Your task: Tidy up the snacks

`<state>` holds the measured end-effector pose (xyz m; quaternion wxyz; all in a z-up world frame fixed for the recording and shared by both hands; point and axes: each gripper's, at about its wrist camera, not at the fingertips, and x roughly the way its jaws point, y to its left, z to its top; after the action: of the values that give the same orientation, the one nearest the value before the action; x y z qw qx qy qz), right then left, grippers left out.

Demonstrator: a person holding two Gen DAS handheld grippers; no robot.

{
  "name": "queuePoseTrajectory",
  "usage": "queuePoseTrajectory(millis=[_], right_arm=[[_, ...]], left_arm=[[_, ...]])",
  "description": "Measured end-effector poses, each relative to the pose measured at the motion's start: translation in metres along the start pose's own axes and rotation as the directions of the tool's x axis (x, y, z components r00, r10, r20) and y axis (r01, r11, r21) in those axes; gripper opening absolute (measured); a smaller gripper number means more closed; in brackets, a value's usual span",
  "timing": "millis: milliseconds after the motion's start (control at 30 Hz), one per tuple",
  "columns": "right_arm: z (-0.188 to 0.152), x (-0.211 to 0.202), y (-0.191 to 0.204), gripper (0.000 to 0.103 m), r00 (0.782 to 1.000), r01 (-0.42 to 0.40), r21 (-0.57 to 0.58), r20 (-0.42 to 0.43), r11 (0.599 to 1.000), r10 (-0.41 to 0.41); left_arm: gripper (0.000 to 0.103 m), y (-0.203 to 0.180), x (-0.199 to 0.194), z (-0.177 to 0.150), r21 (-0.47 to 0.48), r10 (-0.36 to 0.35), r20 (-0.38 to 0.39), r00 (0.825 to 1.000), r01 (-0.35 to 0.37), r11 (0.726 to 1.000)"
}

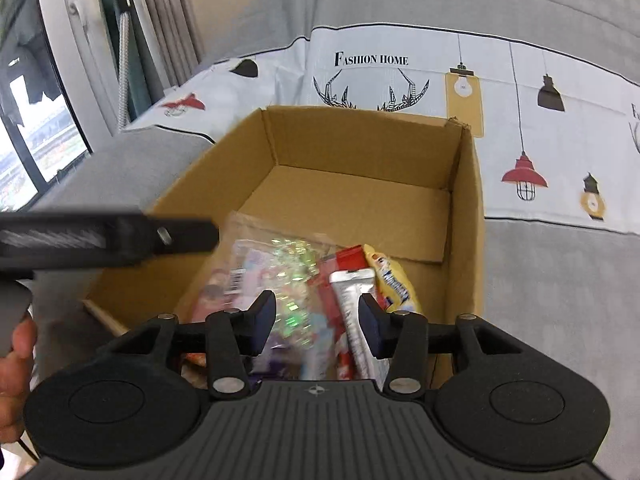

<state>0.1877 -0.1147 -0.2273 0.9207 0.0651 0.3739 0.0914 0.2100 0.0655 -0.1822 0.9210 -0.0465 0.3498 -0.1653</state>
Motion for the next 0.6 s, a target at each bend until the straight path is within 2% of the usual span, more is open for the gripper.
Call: queuePoseTrajectory(millis=[33, 100, 200, 367, 533, 600], right_arm=[[0.000, -0.013, 0.004, 0.051, 1.000, -0.013, 0.005, 0.014, 1.000, 0.013], [0.000, -0.043, 0.010, 0.071, 0.998, -0.021, 0.014, 0.052, 1.000, 0.020], [0.004, -0.085, 0.015, 0.089, 0.996, -0.033, 0.045, 0.090, 0.998, 0.029], [0.006, -0.147, 0.024, 0.102, 0.996, 0.001, 0.053, 0.089, 0.999, -0.005], [-0.001, -0.198, 0.038, 0.102, 0.993, 0.078, 0.024, 0.084, 0.997, -0.080], [-0.006, -0.216, 0.037, 0.102, 0.993, 0.070, 0.052, 0.088, 0.996, -0.075]], left_arm=[[0.096, -0.009, -0.015, 0.002, 0.015, 0.005, 0.006, 1.000, -0.005, 1.000], [0.103, -0.027, -0.037, 0.005, 0.038, 0.023, -0.004, 1.000, -0.023, 0.999], [0.103, -0.055, -0.070, 0.002, 0.070, 0.053, -0.022, 0.998, -0.051, 0.996], [0.103, -0.095, -0.123, -0.003, 0.049, 0.151, 0.007, 0.989, -0.151, 0.987], [0.103, -0.129, -0.168, -0.009, 0.072, 0.226, 0.015, 0.974, -0.227, 0.971], [0.103, -0.140, -0.183, -0.007, 0.104, 0.252, 0.010, 0.968, -0.251, 0.962]])
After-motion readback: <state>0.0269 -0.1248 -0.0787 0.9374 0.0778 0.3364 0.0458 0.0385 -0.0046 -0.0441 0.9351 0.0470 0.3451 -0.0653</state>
